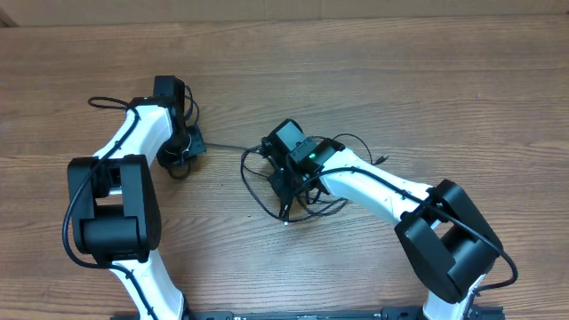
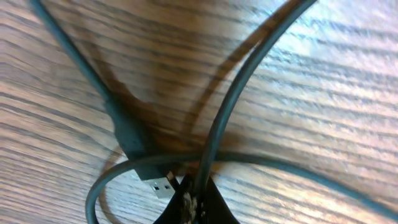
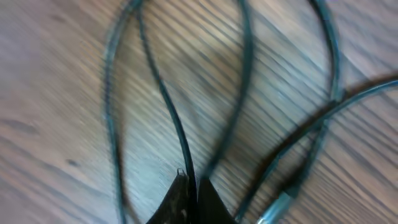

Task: Untangle cables

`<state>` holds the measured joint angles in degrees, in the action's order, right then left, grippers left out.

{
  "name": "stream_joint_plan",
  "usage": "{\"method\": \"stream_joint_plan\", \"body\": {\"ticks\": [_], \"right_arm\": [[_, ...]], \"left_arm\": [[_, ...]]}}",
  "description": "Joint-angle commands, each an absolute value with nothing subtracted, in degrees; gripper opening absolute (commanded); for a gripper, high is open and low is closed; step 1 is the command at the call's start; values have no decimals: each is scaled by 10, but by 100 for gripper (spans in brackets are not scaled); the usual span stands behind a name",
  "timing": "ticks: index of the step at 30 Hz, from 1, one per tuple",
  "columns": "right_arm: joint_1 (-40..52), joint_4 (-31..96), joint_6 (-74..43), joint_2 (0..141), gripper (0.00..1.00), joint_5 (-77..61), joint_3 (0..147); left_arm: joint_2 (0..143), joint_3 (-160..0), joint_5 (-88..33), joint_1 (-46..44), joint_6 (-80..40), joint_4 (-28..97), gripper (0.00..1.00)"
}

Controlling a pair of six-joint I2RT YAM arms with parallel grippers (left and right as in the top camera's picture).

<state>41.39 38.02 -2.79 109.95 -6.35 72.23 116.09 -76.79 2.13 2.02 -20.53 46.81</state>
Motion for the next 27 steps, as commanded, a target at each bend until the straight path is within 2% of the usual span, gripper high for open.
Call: {"method": "stream_joint_plan", "body": {"ticks": [1, 10, 18, 27], "right_arm": [[396, 409, -31, 1096, 4, -6, 721], [356, 524, -32, 1096, 4, 143, 721], [267, 537, -38, 1096, 4, 150, 721], [159, 523, -129, 1096, 4, 150, 721]], "left_arm": [[1210, -734, 48, 52, -220, 463, 4], [1210, -728, 44, 80, -234, 462, 4], [1210, -715, 45, 95, -241, 448, 5], [1211, -705, 44, 109, -253, 439, 5]]}}
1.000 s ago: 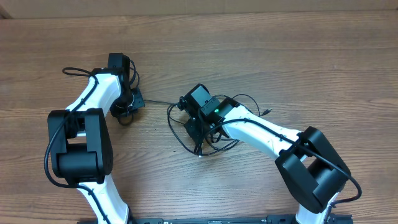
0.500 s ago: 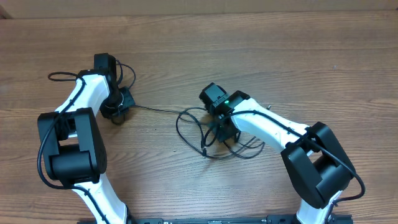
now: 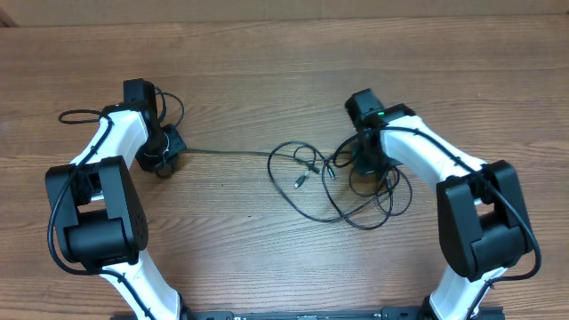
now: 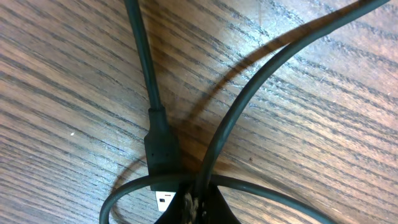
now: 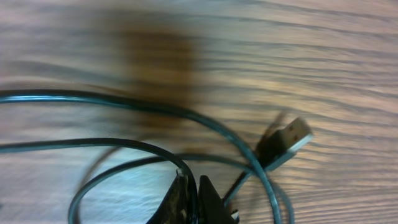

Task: Untangle cables

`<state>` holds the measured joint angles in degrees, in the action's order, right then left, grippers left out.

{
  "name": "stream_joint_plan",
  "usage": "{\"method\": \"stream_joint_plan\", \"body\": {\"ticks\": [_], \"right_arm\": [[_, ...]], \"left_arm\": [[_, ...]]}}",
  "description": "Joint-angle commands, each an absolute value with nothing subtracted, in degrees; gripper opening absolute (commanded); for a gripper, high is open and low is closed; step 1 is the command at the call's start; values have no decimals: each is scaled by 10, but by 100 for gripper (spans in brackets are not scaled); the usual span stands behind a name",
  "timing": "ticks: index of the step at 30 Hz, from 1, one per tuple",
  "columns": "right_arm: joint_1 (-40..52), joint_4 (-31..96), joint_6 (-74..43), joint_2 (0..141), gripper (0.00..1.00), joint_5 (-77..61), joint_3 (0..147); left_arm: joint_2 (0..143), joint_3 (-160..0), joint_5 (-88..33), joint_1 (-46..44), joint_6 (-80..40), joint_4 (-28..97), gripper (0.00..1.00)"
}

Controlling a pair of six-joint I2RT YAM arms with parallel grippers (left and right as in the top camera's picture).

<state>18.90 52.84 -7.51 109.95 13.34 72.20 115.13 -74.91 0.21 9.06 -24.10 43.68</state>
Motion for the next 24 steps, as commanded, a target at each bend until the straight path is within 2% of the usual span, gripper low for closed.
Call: {"method": "stream_joint_plan", "body": {"ticks": [1, 9, 17, 20, 24], "right_arm": [[150, 521, -140, 1096, 4, 150, 721], [63, 500, -256, 1096, 4, 150, 721], [46, 496, -253, 1096, 4, 132, 721], [48, 493, -253, 1096, 9, 117, 721], [48, 491, -253, 1096, 10, 100, 723]], "left_arm": [[1211, -705, 44, 109, -253, 439, 5], [1211, -705, 44, 109, -253, 439, 5], [1211, -705, 19, 109, -253, 434, 6], [1211, -705, 0, 109, -253, 431, 11], [1211, -705, -34, 109, -224, 430, 19]]}}
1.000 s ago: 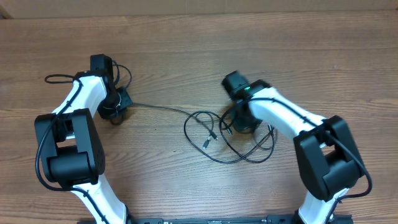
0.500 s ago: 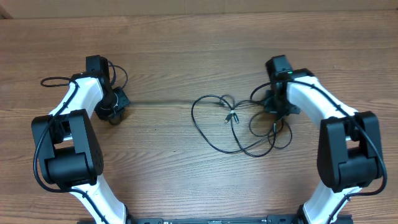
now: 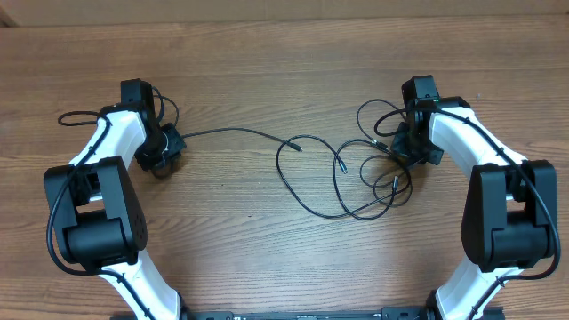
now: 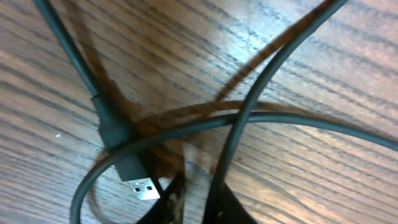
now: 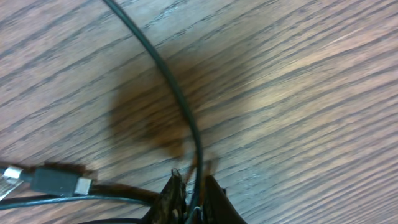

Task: Untangle cables

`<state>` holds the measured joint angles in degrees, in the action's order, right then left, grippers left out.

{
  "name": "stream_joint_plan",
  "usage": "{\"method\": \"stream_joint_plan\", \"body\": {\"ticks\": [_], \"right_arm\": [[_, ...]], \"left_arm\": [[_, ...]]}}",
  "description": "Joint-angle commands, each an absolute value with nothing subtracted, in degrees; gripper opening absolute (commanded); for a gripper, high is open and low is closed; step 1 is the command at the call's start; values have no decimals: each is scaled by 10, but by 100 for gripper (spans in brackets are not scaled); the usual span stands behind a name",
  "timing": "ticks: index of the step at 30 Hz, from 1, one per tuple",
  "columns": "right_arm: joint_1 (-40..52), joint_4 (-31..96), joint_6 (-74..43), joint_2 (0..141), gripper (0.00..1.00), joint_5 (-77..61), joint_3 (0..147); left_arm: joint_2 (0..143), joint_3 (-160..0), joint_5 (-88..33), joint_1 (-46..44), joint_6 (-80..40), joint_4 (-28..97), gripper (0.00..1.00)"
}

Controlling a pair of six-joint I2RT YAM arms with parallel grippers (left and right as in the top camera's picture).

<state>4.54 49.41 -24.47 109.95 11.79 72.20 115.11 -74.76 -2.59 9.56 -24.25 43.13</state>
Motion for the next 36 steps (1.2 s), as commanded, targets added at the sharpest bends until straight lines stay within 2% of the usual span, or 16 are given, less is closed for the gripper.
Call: {"method": "stream_joint_plan", "body": {"ticks": [1, 4, 7, 9, 11, 13, 14, 21, 25, 27, 28, 30, 36], "right_arm": [[48, 495, -253, 1096, 11, 96, 729], [48, 536, -236, 1096, 19, 53, 774], [48, 587, -196, 1096, 24, -9, 833], [48, 615, -181, 1096, 34, -44, 866], [48, 626, -177, 1096, 60, -71, 883], [48, 629, -177, 1096, 91, -98, 885], [48, 632, -177, 1096, 100, -107, 885], [48, 633, -177, 1096, 100, -112, 884], [48, 633, -177, 1096, 100, -112, 884], [48, 633, -177, 1096, 100, -112, 884], [48, 633, -177, 1096, 100, -112, 884], [48, 633, -177, 1096, 100, -112, 884], [48, 633, -177, 1096, 100, -112, 884]], "left_arm": [[1211, -707, -47, 109, -212, 430, 20], [1211, -721, -89, 109, -176, 443, 27], [1210, -741, -90, 109, -169, 473, 31], [1210, -749, -90, 109, -167, 485, 34], [1210, -750, -90, 109, -167, 488, 39], [1210, -750, -91, 109, -167, 488, 39], [1210, -751, -91, 109, -167, 489, 39], [1170, -752, -81, 100, -162, 495, 37], [1101, -752, -29, 76, -173, 493, 34], [1067, -752, -21, 65, -178, 487, 26], [1051, -752, -22, 60, -178, 481, 14], [1022, -752, -24, 51, -183, 469, 4], [967, -752, -35, 44, -185, 422, 4]]}}
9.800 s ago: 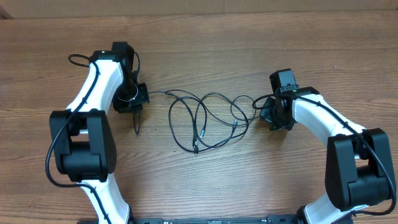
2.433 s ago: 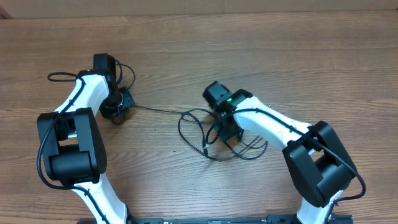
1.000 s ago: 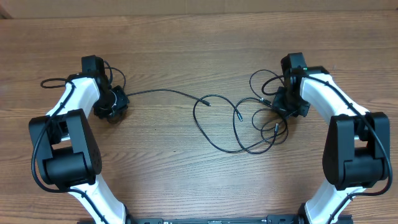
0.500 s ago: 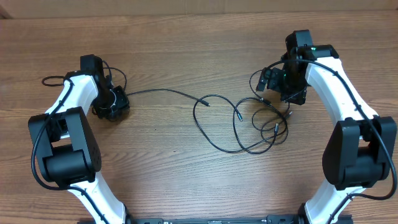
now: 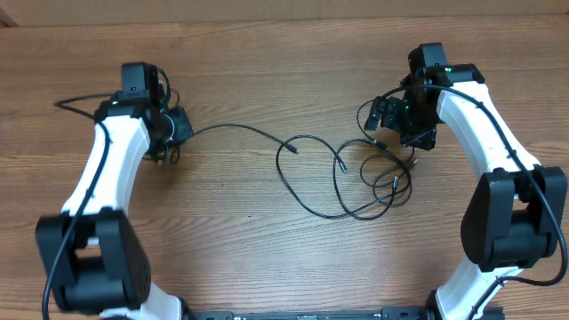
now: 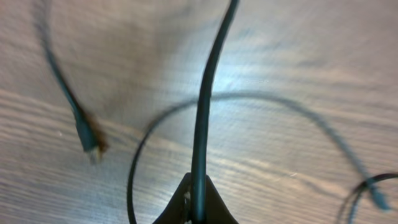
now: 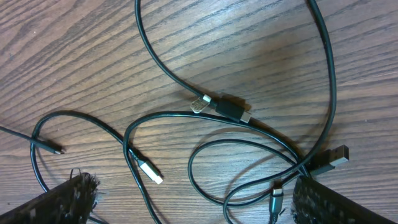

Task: Untangle cables

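Several thin black cables [image 5: 373, 182] lie in a loose tangle on the wooden table, right of centre. One black cable [image 5: 240, 130] runs left from a loop near the middle to my left gripper [image 5: 174, 127], which is shut on it. In the left wrist view that cable [image 6: 208, 93] rises straight from the left gripper [image 6: 198, 198], raised off the table, with a plug [image 6: 87, 140] lying below. My right gripper [image 5: 397, 116] hovers open above the tangle; its fingers [image 7: 68, 199] stand wide apart over a USB plug [image 7: 329, 155] and a joined connector [image 7: 221, 107].
The wooden table [image 5: 267, 258] ends at a back edge near the top of the overhead view. Both arm bases stand at the front edge, left and right.
My right gripper has let go of its cable, opened wide and now sits higher above the tangle. My left gripper has moved up off the table and a little backward, shut on its cable.
At first both grippers were low on cables, the right one over a tight tangle at mid-table. The right gripper then stood farther right each time, and the tangle lay spread out, one cable stretched to the left. Now the right is open.
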`<state>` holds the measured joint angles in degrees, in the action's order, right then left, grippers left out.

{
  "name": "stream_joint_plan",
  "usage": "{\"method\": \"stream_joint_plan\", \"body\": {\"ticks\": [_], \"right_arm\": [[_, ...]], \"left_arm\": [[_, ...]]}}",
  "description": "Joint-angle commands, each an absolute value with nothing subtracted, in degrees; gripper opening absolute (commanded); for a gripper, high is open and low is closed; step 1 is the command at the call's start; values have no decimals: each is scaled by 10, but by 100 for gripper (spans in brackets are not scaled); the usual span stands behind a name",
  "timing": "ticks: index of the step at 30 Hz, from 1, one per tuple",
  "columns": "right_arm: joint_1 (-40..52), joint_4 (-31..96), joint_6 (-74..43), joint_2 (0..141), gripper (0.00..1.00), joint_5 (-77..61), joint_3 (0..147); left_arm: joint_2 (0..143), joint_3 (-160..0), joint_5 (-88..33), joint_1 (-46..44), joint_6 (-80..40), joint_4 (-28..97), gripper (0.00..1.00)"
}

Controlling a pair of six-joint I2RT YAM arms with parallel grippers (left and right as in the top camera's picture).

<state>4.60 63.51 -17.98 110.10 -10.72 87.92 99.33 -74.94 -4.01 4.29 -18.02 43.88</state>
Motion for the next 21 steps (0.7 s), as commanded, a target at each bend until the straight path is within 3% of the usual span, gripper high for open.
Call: {"method": "stream_joint_plan", "body": {"ticks": [1, 12, 21], "right_arm": [[48, 633, -177, 1096, 100, -112, 884], [48, 633, -177, 1096, 100, -112, 884], [48, 633, -177, 1096, 100, -112, 884]], "left_arm": [[959, -753, -34, 45, -185, 410, 4], [872, -846, 96, 46, -116, 198, 4], [839, -911, 96, 46, -56, 41, 4]]}}
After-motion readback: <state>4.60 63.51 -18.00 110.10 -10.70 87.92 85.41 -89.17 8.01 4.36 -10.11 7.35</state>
